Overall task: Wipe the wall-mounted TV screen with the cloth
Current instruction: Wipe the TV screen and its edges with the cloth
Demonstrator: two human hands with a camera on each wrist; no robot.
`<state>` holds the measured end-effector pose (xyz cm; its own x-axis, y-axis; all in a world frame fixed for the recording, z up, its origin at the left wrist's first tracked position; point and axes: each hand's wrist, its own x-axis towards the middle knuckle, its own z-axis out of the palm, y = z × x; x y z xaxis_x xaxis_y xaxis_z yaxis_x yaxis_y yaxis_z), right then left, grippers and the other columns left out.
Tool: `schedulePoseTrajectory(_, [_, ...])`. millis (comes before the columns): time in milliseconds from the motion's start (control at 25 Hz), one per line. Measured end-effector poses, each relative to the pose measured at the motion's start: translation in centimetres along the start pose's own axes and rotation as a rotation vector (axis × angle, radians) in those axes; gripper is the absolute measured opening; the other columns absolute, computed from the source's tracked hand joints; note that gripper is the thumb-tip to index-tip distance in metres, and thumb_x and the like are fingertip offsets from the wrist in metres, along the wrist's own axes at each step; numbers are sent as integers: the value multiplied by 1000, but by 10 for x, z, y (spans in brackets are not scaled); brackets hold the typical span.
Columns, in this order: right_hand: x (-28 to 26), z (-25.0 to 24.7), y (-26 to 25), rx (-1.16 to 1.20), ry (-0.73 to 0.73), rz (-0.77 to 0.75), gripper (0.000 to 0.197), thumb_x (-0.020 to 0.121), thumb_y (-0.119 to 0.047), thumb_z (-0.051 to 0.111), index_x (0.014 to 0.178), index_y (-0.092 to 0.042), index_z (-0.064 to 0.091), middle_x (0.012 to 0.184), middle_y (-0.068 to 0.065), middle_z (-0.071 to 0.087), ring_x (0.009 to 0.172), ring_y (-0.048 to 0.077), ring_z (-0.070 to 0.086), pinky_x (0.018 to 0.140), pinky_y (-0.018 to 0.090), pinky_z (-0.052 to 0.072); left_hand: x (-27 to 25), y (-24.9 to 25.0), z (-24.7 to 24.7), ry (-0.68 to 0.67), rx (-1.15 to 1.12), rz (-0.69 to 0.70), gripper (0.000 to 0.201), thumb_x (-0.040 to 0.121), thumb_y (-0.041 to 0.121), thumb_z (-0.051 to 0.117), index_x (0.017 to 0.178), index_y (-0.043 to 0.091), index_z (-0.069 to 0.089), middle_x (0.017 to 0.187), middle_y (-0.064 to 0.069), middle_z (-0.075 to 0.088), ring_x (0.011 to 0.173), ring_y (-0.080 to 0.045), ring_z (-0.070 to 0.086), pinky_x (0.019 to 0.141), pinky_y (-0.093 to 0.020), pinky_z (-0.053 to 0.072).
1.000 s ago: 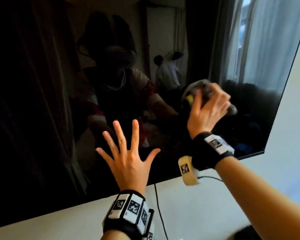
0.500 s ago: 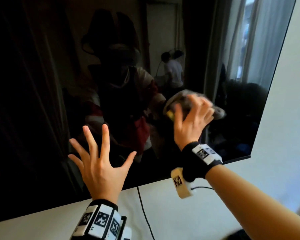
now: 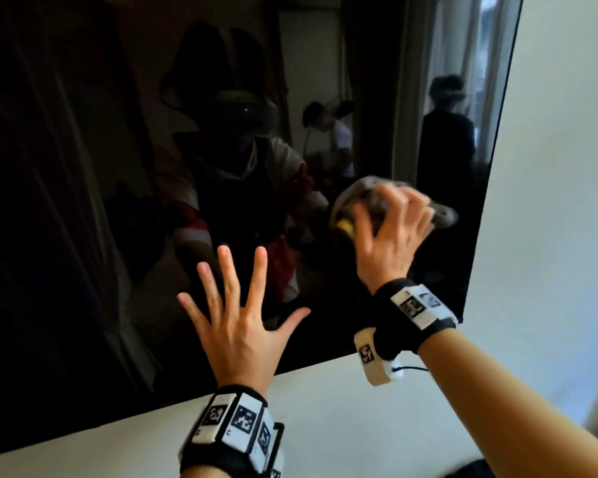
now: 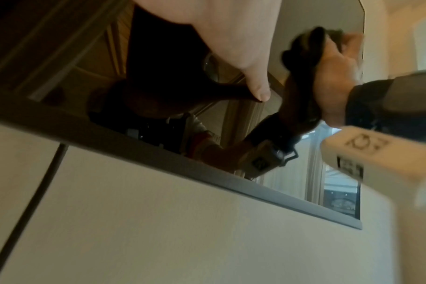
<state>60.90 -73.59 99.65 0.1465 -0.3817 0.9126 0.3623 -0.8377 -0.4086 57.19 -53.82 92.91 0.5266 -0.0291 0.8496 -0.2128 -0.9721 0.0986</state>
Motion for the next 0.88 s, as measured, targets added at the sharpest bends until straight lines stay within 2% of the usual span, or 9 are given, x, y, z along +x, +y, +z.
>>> schedulePoseTrajectory(80, [22,-7,13,40,174,272,33,87,-45,47,115,-29,41,114,11,47,101,30,41,89,27,21,0,-2,5,20,15,13,99,71,76,57,154,30,26,163,-10,9,149,-37,9,111,-70,12])
schedulePoseTrajectory(120, [17,-8,15,26,163,255,34,87,-45,47,116,-28,41,114,11,46,101,31,42,89,28,22,-1,-2,5,27,15,13,99,72,77,56,153,29,27,163,-10,9,149,-36,7,110,-70,13])
schedulePoseTrajectory(280, [-18,-12,23,-53,-178,-318,36,85,-48,52,114,-28,45,112,3,38,94,27,38,84,38,28,-2,3,3,47,23,18,99,72,75,58,153,25,30,163,-12,10,149,-38,7,110,-71,16])
schedulePoseTrajectory(440, [31,-21,48,55,138,217,33,87,-44,48,115,-28,41,114,14,47,102,32,41,92,27,22,-4,14,-3,21,17,-13,105,70,71,63,154,20,26,162,-18,12,148,-45,7,114,-66,13])
schedulePoseTrajectory(480, [23,-22,47,47,138,224,34,87,-44,48,116,-28,41,115,13,47,102,32,41,92,30,22,-4,23,-4,15,11,-10,105,70,70,64,154,19,27,162,-19,13,147,-47,9,115,-65,14])
schedulePoseTrajectory(640, [-24,-23,49,-45,-165,-259,36,85,-48,52,114,-28,45,111,2,36,95,25,37,85,37,28,-5,58,9,-30,30,60,104,71,71,68,154,26,25,162,-18,13,147,-46,10,112,-68,16])
schedulePoseTrajectory(680, [-12,-25,56,-41,-132,-227,36,85,-47,52,114,-28,45,112,3,37,96,25,37,87,36,27,-4,61,13,-34,30,54,103,72,72,67,155,29,23,163,-18,9,148,-45,6,112,-69,14])
schedulePoseTrajectory(800, [23,-28,77,59,138,235,35,87,-43,46,117,-24,45,113,10,46,102,27,39,95,20,20,-7,63,23,-17,49,44,99,76,74,59,155,31,19,163,-19,3,148,-42,-5,111,-70,10])
schedulePoseTrajectory(880, [0,-28,78,70,160,345,38,88,-43,43,118,-20,46,114,12,47,104,28,39,96,12,13,-7,61,25,-3,45,47,98,76,74,60,155,31,20,162,-20,4,148,-42,-5,111,-70,9])
